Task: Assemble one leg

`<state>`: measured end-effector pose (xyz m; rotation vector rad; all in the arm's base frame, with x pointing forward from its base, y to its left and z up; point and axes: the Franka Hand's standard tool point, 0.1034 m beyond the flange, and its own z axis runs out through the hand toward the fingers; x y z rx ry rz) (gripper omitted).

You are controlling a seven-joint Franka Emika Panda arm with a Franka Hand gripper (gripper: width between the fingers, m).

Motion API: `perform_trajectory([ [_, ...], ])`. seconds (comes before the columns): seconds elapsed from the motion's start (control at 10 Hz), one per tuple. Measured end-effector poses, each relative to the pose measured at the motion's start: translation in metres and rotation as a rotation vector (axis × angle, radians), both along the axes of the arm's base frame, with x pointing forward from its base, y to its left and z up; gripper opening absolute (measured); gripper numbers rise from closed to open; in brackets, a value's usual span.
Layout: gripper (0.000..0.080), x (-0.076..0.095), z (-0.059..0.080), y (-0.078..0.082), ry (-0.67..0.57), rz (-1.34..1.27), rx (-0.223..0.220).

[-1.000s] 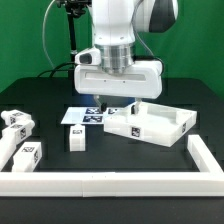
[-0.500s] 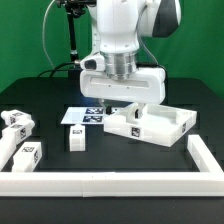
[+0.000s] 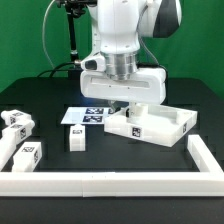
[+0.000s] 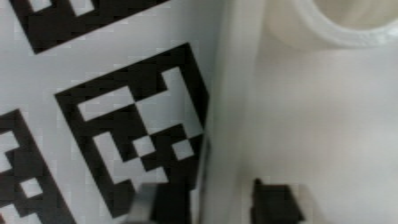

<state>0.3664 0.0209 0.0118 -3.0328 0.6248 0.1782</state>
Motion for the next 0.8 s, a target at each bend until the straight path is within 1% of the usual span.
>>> perform_trajectory([
  [0.1, 0.0075, 0.000, 0.000, 0.000, -0.002, 0.005, 0.000],
  [0.2, 0.0053, 0.001, 0.001, -0.001, -0.004, 0.013, 0.001],
  [0.3, 0.0053, 0.006, 0.007, -0.008, 0.002, 0.073, 0.019],
  [0.4, 0.0053, 0.019, 0.017, -0.018, 0.001, 0.085, 0.037],
  [0.5, 0.0053, 0.036, 0.025, -0.022, -0.001, 0.094, 0.049],
  [0.6, 0.0053, 0.057, 0.034, -0.027, -0.009, 0.120, 0.061],
  [0.7, 0.0053, 0.077, 0.041, -0.032, -0.034, 0.139, 0.062],
  [0.8, 0.0054, 0.091, 0.043, -0.033, -0.070, 0.206, 0.055],
])
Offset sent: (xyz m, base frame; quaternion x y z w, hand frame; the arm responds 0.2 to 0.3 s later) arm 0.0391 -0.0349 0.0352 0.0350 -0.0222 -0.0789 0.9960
